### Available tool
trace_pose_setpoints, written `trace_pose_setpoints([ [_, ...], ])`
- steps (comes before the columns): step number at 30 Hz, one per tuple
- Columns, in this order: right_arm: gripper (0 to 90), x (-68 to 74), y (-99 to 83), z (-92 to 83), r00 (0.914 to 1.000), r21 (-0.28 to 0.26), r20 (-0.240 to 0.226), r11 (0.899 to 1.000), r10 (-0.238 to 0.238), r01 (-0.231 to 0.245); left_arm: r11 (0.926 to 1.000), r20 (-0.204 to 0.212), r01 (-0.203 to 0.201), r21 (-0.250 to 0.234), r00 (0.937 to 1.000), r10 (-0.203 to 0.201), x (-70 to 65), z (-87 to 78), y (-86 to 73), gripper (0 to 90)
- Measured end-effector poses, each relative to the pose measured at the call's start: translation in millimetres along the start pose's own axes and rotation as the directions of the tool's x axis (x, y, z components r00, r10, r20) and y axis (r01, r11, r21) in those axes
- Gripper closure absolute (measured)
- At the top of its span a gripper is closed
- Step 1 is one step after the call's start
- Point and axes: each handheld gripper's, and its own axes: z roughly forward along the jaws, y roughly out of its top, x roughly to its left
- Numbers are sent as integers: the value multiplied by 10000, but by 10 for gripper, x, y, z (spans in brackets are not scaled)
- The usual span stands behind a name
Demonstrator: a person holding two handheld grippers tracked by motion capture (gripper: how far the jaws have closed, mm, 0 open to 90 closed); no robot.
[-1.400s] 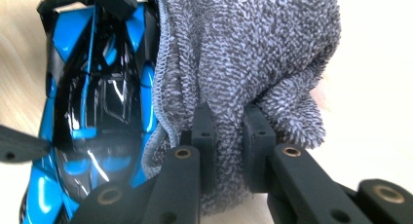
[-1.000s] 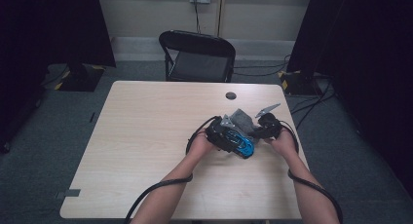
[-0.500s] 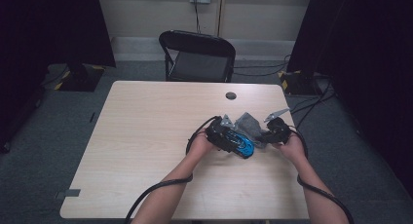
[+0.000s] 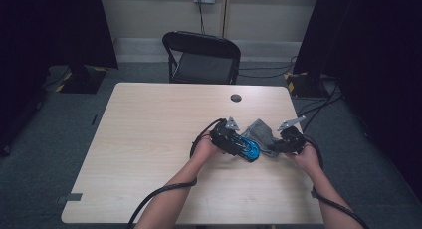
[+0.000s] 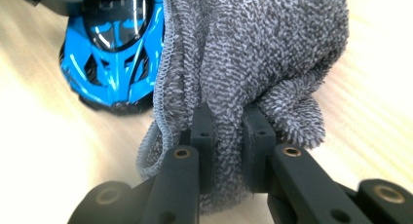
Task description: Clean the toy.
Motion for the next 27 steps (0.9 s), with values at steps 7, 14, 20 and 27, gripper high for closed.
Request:
trace_pose_setpoints([
  [7, 784, 38, -112, -69, 10000, -107, 17, 9999, 79, -79, 9999, -8, -25, 124, 10000, 25, -3, -1, 13, 146],
  [14, 784, 76, -200, -143, 10000, -54, -9, 10000, 14, -14, 9998, -56, -1, 202, 10000, 2, -22, 5, 30, 145],
  [20, 781, 109, -320, -218, 9999, -147, -19, 9998, 121, -122, 9993, -82, 17, 375, 10000, -14, -23, 5, 51, 145],
  [27, 781, 146, -436, -299, 9998, -163, -81, 9997, 159, -160, 9991, -99, -18, 423, 9999, 22, -25, 5, 57, 145],
])
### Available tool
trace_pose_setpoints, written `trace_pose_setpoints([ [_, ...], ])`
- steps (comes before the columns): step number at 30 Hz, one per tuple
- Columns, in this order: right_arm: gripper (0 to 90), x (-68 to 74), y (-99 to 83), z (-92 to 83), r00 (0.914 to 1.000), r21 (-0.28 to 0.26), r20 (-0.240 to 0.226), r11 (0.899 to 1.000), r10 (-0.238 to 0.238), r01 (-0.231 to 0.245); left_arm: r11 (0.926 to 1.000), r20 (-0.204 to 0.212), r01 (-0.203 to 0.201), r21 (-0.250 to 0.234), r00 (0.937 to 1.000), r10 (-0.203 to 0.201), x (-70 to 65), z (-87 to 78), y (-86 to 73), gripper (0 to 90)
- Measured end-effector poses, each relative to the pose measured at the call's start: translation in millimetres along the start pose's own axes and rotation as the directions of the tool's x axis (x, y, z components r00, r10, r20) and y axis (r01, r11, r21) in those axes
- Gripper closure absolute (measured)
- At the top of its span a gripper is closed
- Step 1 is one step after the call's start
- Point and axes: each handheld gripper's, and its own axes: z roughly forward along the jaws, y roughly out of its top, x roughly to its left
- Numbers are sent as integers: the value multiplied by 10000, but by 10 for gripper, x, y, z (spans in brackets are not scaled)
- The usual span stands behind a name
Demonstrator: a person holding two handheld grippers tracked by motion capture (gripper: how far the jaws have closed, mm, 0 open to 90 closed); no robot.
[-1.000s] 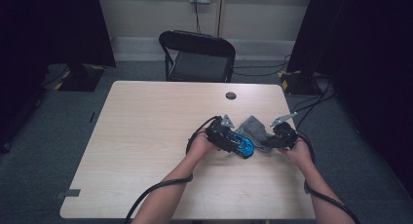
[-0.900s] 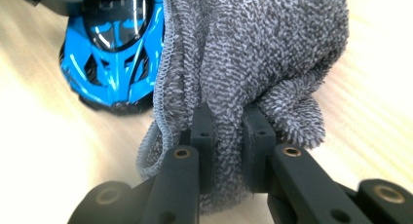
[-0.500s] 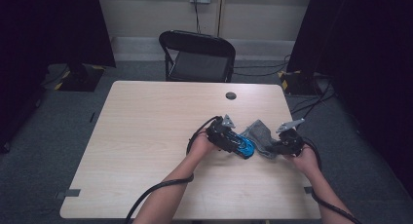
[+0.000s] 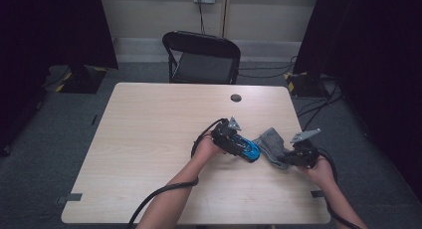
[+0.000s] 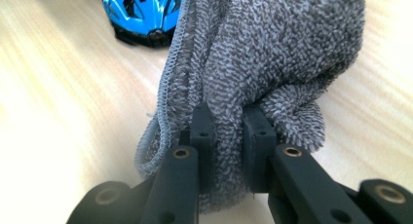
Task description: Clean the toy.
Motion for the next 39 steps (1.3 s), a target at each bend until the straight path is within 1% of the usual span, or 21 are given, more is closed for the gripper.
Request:
trace_pose_setpoints([
  [5, 781, 16, -69, -51, 10000, -2, -65, 10000, 29, -29, 10000, 1, -3, 28, 10000, 3, 1, -2, 2, 145],
  [11, 779, 58, -135, -134, 10000, 22, -8, 10000, 45, -45, 9999, 53, -11, 146, 10000, 11, 6, -3, 17, 146],
  [12, 779, 56, -138, -155, 10000, 22, 6, 10000, 65, -65, 9999, 65, 25, 163, 10000, -26, 10, -4, 19, 147],
  [13, 780, 51, -140, -177, 10000, -36, -7, 10000, 70, -70, 9997, 82, 192, 132, 9998, -193, 10, -2, 26, 148],
  [14, 779, 44, -139, -207, 9999, -135, -24, 9998, 130, -130, 9996, 108, 214, 189, 9997, -216, 18, -7, 32, 148],
  [17, 780, 28, -124, -283, 9998, -285, 55, 9994, 183, -181, 9980, 122, 559, 289, 9983, -563, 24, -13, 59, 152],
  [19, 780, 16, -110, -324, 9997, -386, 82, 9990, 222, -219, 9974, 192, 596, 396, 9980, -603, 23, -29, 69, 153],
  [20, 779, 7, -100, -347, 9997, -453, 88, 9987, 248, -244, 9977, 227, 551, 405, 9982, -561, 20, -39, 72, 154],
  [21, 779, -1, -88, -370, 9996, -512, 115, 9984, 264, -258, 9976, 273, 588, 354, 9978, -598, 19, -55, 75, 153],
  [23, 780, -14, -56, -423, 9993, -611, 176, 9976, 328, -316, 9972, 300, 723, 211, 9969, -729, 25, -111, 90, 153],
  [24, 780, -21, -38, -447, 9993, -705, 176, 9970, 321, -308, 9978, 300, 654, 143, 9974, -658, 32, -154, 104, 154],
  [25, 780, -25, -17, -472, 9992, -758, 206, 9966, 334, -317, 9977, 256, 676, -10, 9974, -675, 33, -192, 114, 154],
  [27, 780, -31, 30, -513, 9992, -827, 266, 9962, 303, -280, 9979, 233, 636, -142, 9977, -633, 45, -286, 131, 154],
  [31, 780, -29, 143, -592, 9992, -1010, 309, 9946, 265, -233, 9985, 135, 484, -242, 9988, -481, 62, -435, 126, 154],
  [33, 779, -17, 208, -626, 9996, -1171, 239, 9930, 166, -137, 9980, 133, 547, -313, 9984, -543, 79, -533, 92, 154],
  [35, 779, 12, 283, -645, 10000, -1334, 78, 9911, 51, -41, 9984, 88, 500, -280, 9987, -498, 87, -592, 63, 154],
  [37, 778, 51, 354, -632, 10000, -1331, 13, 9911, -86, 87, 9984, -59, 488, -280, 9988, -490, 111, -686, 13, 153],
  [39, 779, 93, 427, -588, 9997, -1296, -53, 9913, -243, 234, 9973, -165, 644, -357, 9978, -650, 130, -768, -31, 153],
])
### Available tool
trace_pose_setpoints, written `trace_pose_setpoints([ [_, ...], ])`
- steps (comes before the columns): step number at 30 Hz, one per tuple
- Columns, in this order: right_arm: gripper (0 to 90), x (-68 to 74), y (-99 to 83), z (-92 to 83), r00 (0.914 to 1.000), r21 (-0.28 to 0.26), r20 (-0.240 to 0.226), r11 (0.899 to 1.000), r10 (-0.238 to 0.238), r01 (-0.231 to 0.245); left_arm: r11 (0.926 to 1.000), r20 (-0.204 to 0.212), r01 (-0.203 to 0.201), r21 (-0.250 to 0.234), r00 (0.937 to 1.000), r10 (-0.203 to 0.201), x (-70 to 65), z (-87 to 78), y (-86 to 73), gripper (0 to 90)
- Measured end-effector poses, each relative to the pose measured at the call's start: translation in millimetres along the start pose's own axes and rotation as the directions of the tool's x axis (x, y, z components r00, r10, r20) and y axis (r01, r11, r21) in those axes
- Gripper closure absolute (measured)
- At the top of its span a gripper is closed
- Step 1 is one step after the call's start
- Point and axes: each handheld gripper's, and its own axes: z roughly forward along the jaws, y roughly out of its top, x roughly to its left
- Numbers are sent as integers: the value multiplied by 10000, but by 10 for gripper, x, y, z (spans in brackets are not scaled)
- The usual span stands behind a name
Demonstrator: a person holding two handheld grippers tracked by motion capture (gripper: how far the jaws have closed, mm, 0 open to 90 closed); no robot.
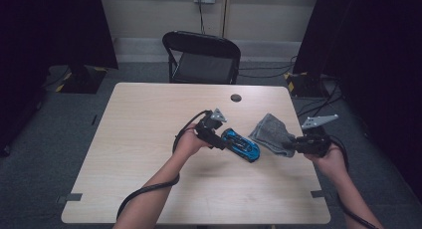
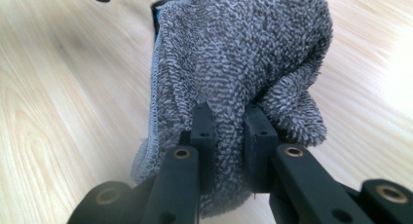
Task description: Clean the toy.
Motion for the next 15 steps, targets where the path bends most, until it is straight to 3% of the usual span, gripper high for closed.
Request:
trace_pose_setpoints([
  [3, 779, 76, 92, 102, 9995, -31, -260, 9999, -165, 164, 9995, -115, 261, -193, 9996, -263, 37, -162, -97, 153],
  [6, 779, 184, 205, 228, 9978, -60, -537, 9992, -388, 386, 9995, -322, 252, -163, 9991, -257, 84, -309, -157, 153],
  [9, 779, 294, 323, 357, 9945, -82, -839, 9980, -629, 625, 9983, -524, 394, -429, 9978, -416, 146, -502, -206, 153],
  [15, 778, 544, 601, 626, 9811, -134, -1469, 9921, -1257, 1251, 9976, -819, 384, -577, 9957, -430, 216, -815, -353, 153],
])
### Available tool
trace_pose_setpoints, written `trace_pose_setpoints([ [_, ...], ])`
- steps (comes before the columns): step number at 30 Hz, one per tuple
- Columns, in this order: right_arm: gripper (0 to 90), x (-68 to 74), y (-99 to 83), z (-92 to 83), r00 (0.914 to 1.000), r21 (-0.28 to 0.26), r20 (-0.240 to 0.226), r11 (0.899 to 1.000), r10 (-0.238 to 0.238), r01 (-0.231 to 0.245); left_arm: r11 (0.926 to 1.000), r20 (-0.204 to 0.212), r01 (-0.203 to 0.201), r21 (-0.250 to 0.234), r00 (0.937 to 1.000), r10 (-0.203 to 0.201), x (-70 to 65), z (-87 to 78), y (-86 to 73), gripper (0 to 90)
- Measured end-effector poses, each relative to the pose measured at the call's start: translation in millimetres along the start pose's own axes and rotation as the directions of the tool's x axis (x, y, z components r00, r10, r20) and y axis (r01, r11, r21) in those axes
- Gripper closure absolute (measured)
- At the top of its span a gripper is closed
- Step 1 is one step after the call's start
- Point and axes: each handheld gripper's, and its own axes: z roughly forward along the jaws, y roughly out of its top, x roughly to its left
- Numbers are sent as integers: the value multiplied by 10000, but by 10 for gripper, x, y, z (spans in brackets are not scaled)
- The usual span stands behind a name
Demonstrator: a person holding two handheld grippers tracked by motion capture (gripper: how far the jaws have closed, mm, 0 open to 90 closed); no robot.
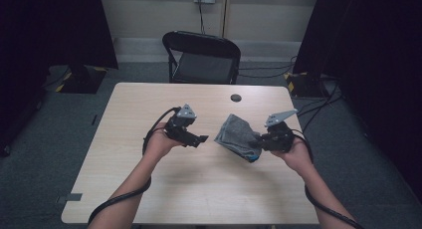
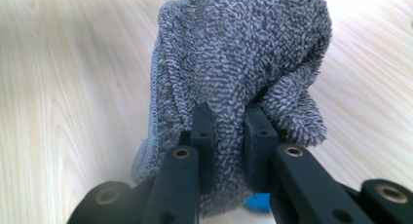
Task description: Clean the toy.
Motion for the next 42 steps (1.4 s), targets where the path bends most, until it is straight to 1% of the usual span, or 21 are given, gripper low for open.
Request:
trace_pose_setpoints([
  [3, 779, 67, 103, 118, 9996, 128, -190, 9997, -212, 215, 9999, -160, 104, 29, 9998, -103, 48, -103, -70, 153],
  [5, 778, 124, 184, 215, 9983, 218, -406, 9988, -427, 436, 9996, -198, 267, -22, 9994, -267, 85, -168, -115, 153],
  [9, 778, 210, 279, 384, 9952, 311, -771, 9975, -603, 628, 9990, -312, 415, -141, 9986, -419, 125, -281, -204, 153],
  [15, 777, 368, 370, 744, 9863, 612, -1343, 9926, -960, 1049, 9983, -358, 543, -187, 9978, -550, 141, -369, -309, 154],
  [17, 776, 431, 394, 882, 9817, 734, -1566, 9900, -1082, 1208, 9984, -346, 528, -184, 9980, -534, 143, -383, -334, 154],
  [20, 774, 514, 421, 1042, 9757, 878, -1804, 9859, -1246, 1421, 9985, -322, 531, -159, 9980, -536, 139, -395, -379, 154],
  [23, 770, 572, 447, 1169, 9704, 943, -2005, 9832, -1347, 1560, 9982, -268, 582, -134, 9979, -585, 135, -393, -431, 154],
  [27, 769, 617, 473, 1292, 9646, 1008, -2179, 9797, -1483, 1734, 9989, -166, 474, -34, 9987, -474, 122, -386, -494, 154],
  [28, 766, 627, 476, 1321, 9642, 1053, -2209, 9793, -1464, 1728, 9986, -147, 533, -46, 9985, -533, 112, -381, -508, 154],
  [31, 762, 638, 468, 1404, 9611, 1091, -2322, 9778, -1497, 1787, 9990, -98, 451, 24, 9989, -451, 95, -355, -556, 154],
  [34, 750, 647, 443, 1456, 9612, 1065, -2320, 9784, -1490, 1774, 9992, -20, 369, 128, 9993, -368, 80, -308, -594, 154],
  [36, 736, 641, 426, 1475, 9632, 1116, -2290, 9792, -1405, 1693, 9991, 21, 379, 168, 9993, -380, 71, -279, -613, 154],
  [37, 721, 638, 418, 1479, 9645, 1132, -2238, 9792, -1400, 1684, 9992, 0, 312, 237, 9995, -313, 63, -259, -624, 155],
  [38, 704, 630, 407, 1482, 9673, 1165, -2062, 9779, -1474, 1738, 9993, -35, 256, 287, 9997, -255, 57, -249, -631, 155],
  [40, 656, 610, 393, 1474, 9687, 1225, -2071, 9788, -1367, 1643, 9991, 4, 188, 380, 9998, -188, 46, -231, -645, 155],
  [42, 582, 587, 383, 1444, 9740, 1106, -1871, 9824, -1281, 1504, 9990, 39, 214, 390, 9998, -215, 39, -220, -655, 155],
])
